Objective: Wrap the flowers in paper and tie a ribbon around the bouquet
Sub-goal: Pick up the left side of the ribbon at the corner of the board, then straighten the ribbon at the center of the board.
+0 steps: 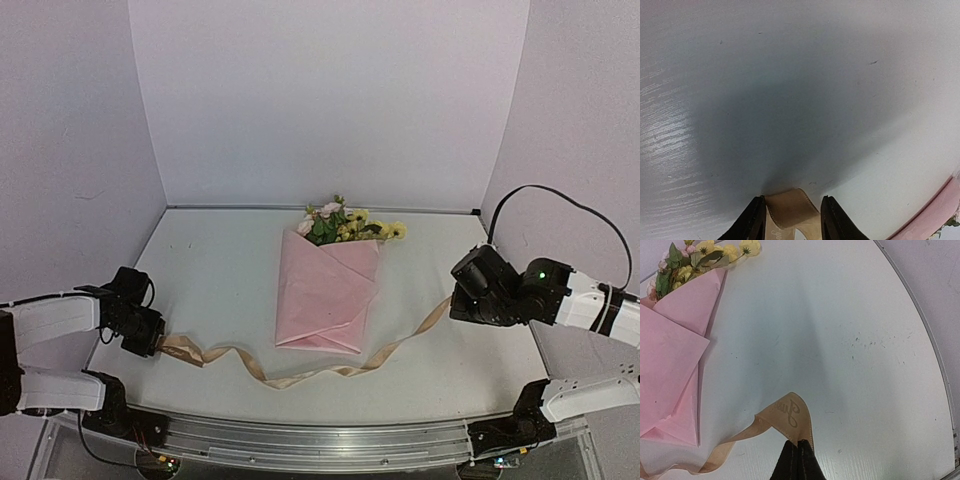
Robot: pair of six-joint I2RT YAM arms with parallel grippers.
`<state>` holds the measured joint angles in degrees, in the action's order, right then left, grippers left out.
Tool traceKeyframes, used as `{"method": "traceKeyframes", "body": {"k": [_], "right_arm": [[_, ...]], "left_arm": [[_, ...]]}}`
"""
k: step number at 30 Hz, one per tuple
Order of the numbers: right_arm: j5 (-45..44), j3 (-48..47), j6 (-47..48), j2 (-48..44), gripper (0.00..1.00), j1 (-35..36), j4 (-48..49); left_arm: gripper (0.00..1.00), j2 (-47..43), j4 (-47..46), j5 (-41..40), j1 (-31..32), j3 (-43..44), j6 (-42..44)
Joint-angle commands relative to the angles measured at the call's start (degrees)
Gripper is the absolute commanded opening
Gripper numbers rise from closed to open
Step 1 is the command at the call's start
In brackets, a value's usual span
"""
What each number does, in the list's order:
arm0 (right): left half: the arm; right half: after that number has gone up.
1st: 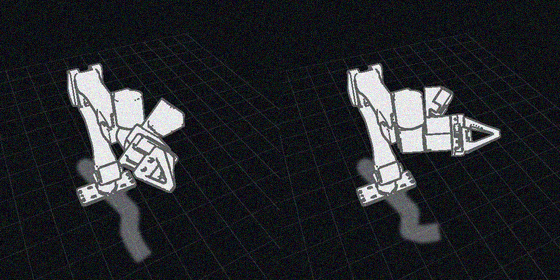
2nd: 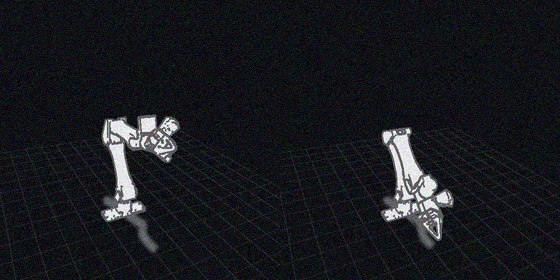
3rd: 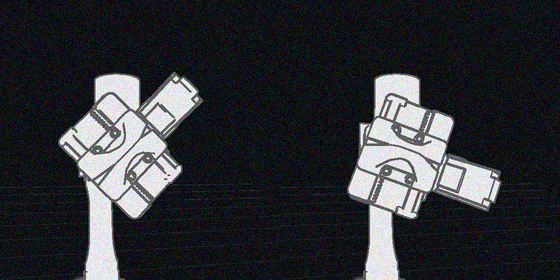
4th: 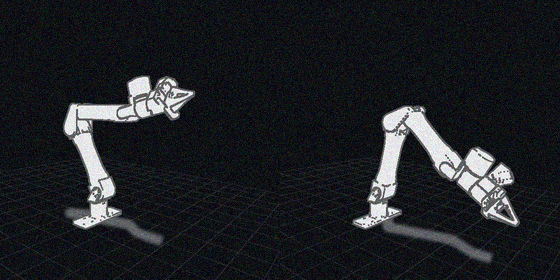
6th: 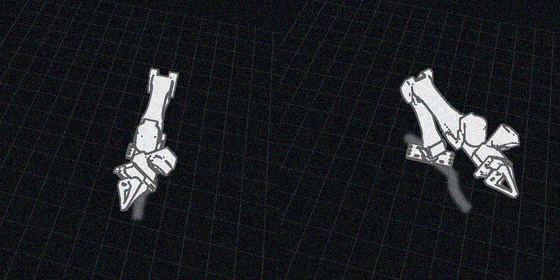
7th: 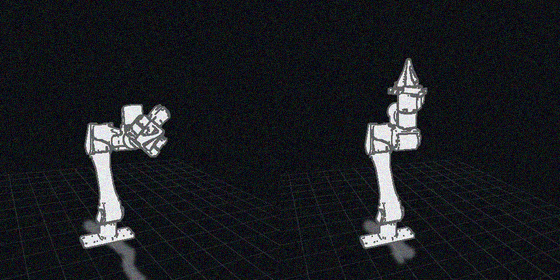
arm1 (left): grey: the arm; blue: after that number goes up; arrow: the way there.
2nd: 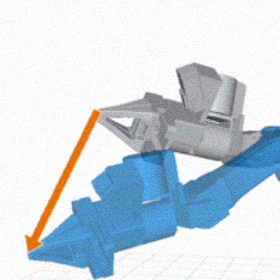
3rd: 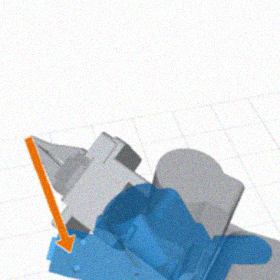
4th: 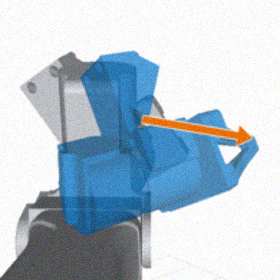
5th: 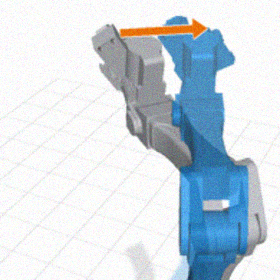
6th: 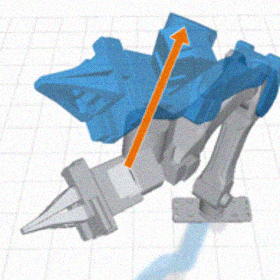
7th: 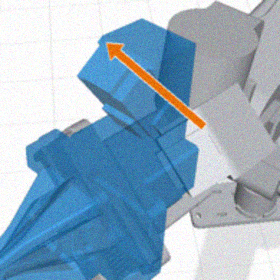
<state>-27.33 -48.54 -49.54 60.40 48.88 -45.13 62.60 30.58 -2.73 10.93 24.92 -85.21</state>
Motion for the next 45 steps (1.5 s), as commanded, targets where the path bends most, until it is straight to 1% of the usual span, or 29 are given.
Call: {"method": "traceKeyframes", "body": {"k": [1, 3, 7, 9, 10, 17, 19, 21, 23, 26, 28, 31, 34, 36, 38, 41, 45], "right_arm": [[-0.74, 0.46, 0.32, -0.57, 0.00, -0.14, -0.38], [-0.86, 0.46, 0.32, -0.73, 0.00, -0.16, -0.42], [-1.34, 0.45, 0.32, -1.00, 0.00, -0.19, -0.36], [-1.48, 0.34, 0.32, -1.20, 0.00, -0.33, -0.37], [-1.56, 0.24, 0.32, -1.40, 0.00, -0.48, -0.37], [-3.95, -1.50, 0.31, -6.82, 0.00, -3.51, -2.39], [-5.10, -2.12, 0.15, -8.88, 0.00, -4.23, -3.97], [-6.02, -2.56, -0.25, -10.58, 0.00, -4.88, -5.53], [-6.51, -2.25, -0.95, -11.56, 0.00, -5.68, -6.93], [-6.22, -0.08, -2.81, -12.16, 0.00, -7.78, -8.50], [-5.48, 2.15, -4.67, -12.84, 0.00, -9.32, -8.96], [-4.92, 5.12, -7.73, -14.21, 0.00, -11.75, -9.55], [-4.87, 6.51, -9.75, -14.40, 0.00, -15.97, -10.86], [-4.77, 6.69, -10.96, -14.20, 0.00, -18.43, -11.82], [-5.16, 6.83, -12.94, -14.60, 0.00, -20.78, -13.12], [-6.47, 6.65, -14.94, -16.10, 0.00, -24.46, -15.53], [-8.12, 6.02, -16.91, -17.40, 0.00, -28.07, -18.49]], "left_arm": [[0.36, 0.19, -3.94, 1.26, -0.23, -1.69, -3.13], [0.31, -0.03, -4.98, 1.45, -0.35, -2.45, -3.40], [0.10, -0.55, -6.23, 0.69, -0.79, -2.54, -2.25], [0.02, -1.39, -5.10, -1.07, -1.22, -0.42, 0.06], [0.01, -1.99, -3.99, -2.99, -1.45, 1.72, 1.86], [0.00, -3.35, 9.97, -20.22, -1.75, 27.38, 18.73], [0.00, -3.52, 12.56, -24.07, -1.71, 31.93, 21.25], [0.00, -3.92, 13.23, -26.35, -1.73, 34.32, 23.17], [0.00, -3.67, 13.18, -26.73, -1.74, 34.23, 24.15], [0.00, -2.54, 13.70, -25.26, -1.72, 31.42, 23.07], [0.00, -2.80, 12.63, -24.14, -1.76, 27.43, 21.69], [0.00, -3.64, 8.94, -19.69, -1.71, 20.57, 20.70], [0.00, -2.83, 6.31, -14.88, -1.68, 15.04, 20.45], [0.00, -2.23, 6.30, -13.85, -1.68, 12.05, 19.80], [0.00, -2.43, 7.51, -15.05, -1.62, 10.35, 18.95], [0.00, -3.65, 9.99, -17.99, -1.66, 10.45, 18.37], [0.00, -5.09, 8.61, -16.72, -1.63, 10.48, 20.23]]}}
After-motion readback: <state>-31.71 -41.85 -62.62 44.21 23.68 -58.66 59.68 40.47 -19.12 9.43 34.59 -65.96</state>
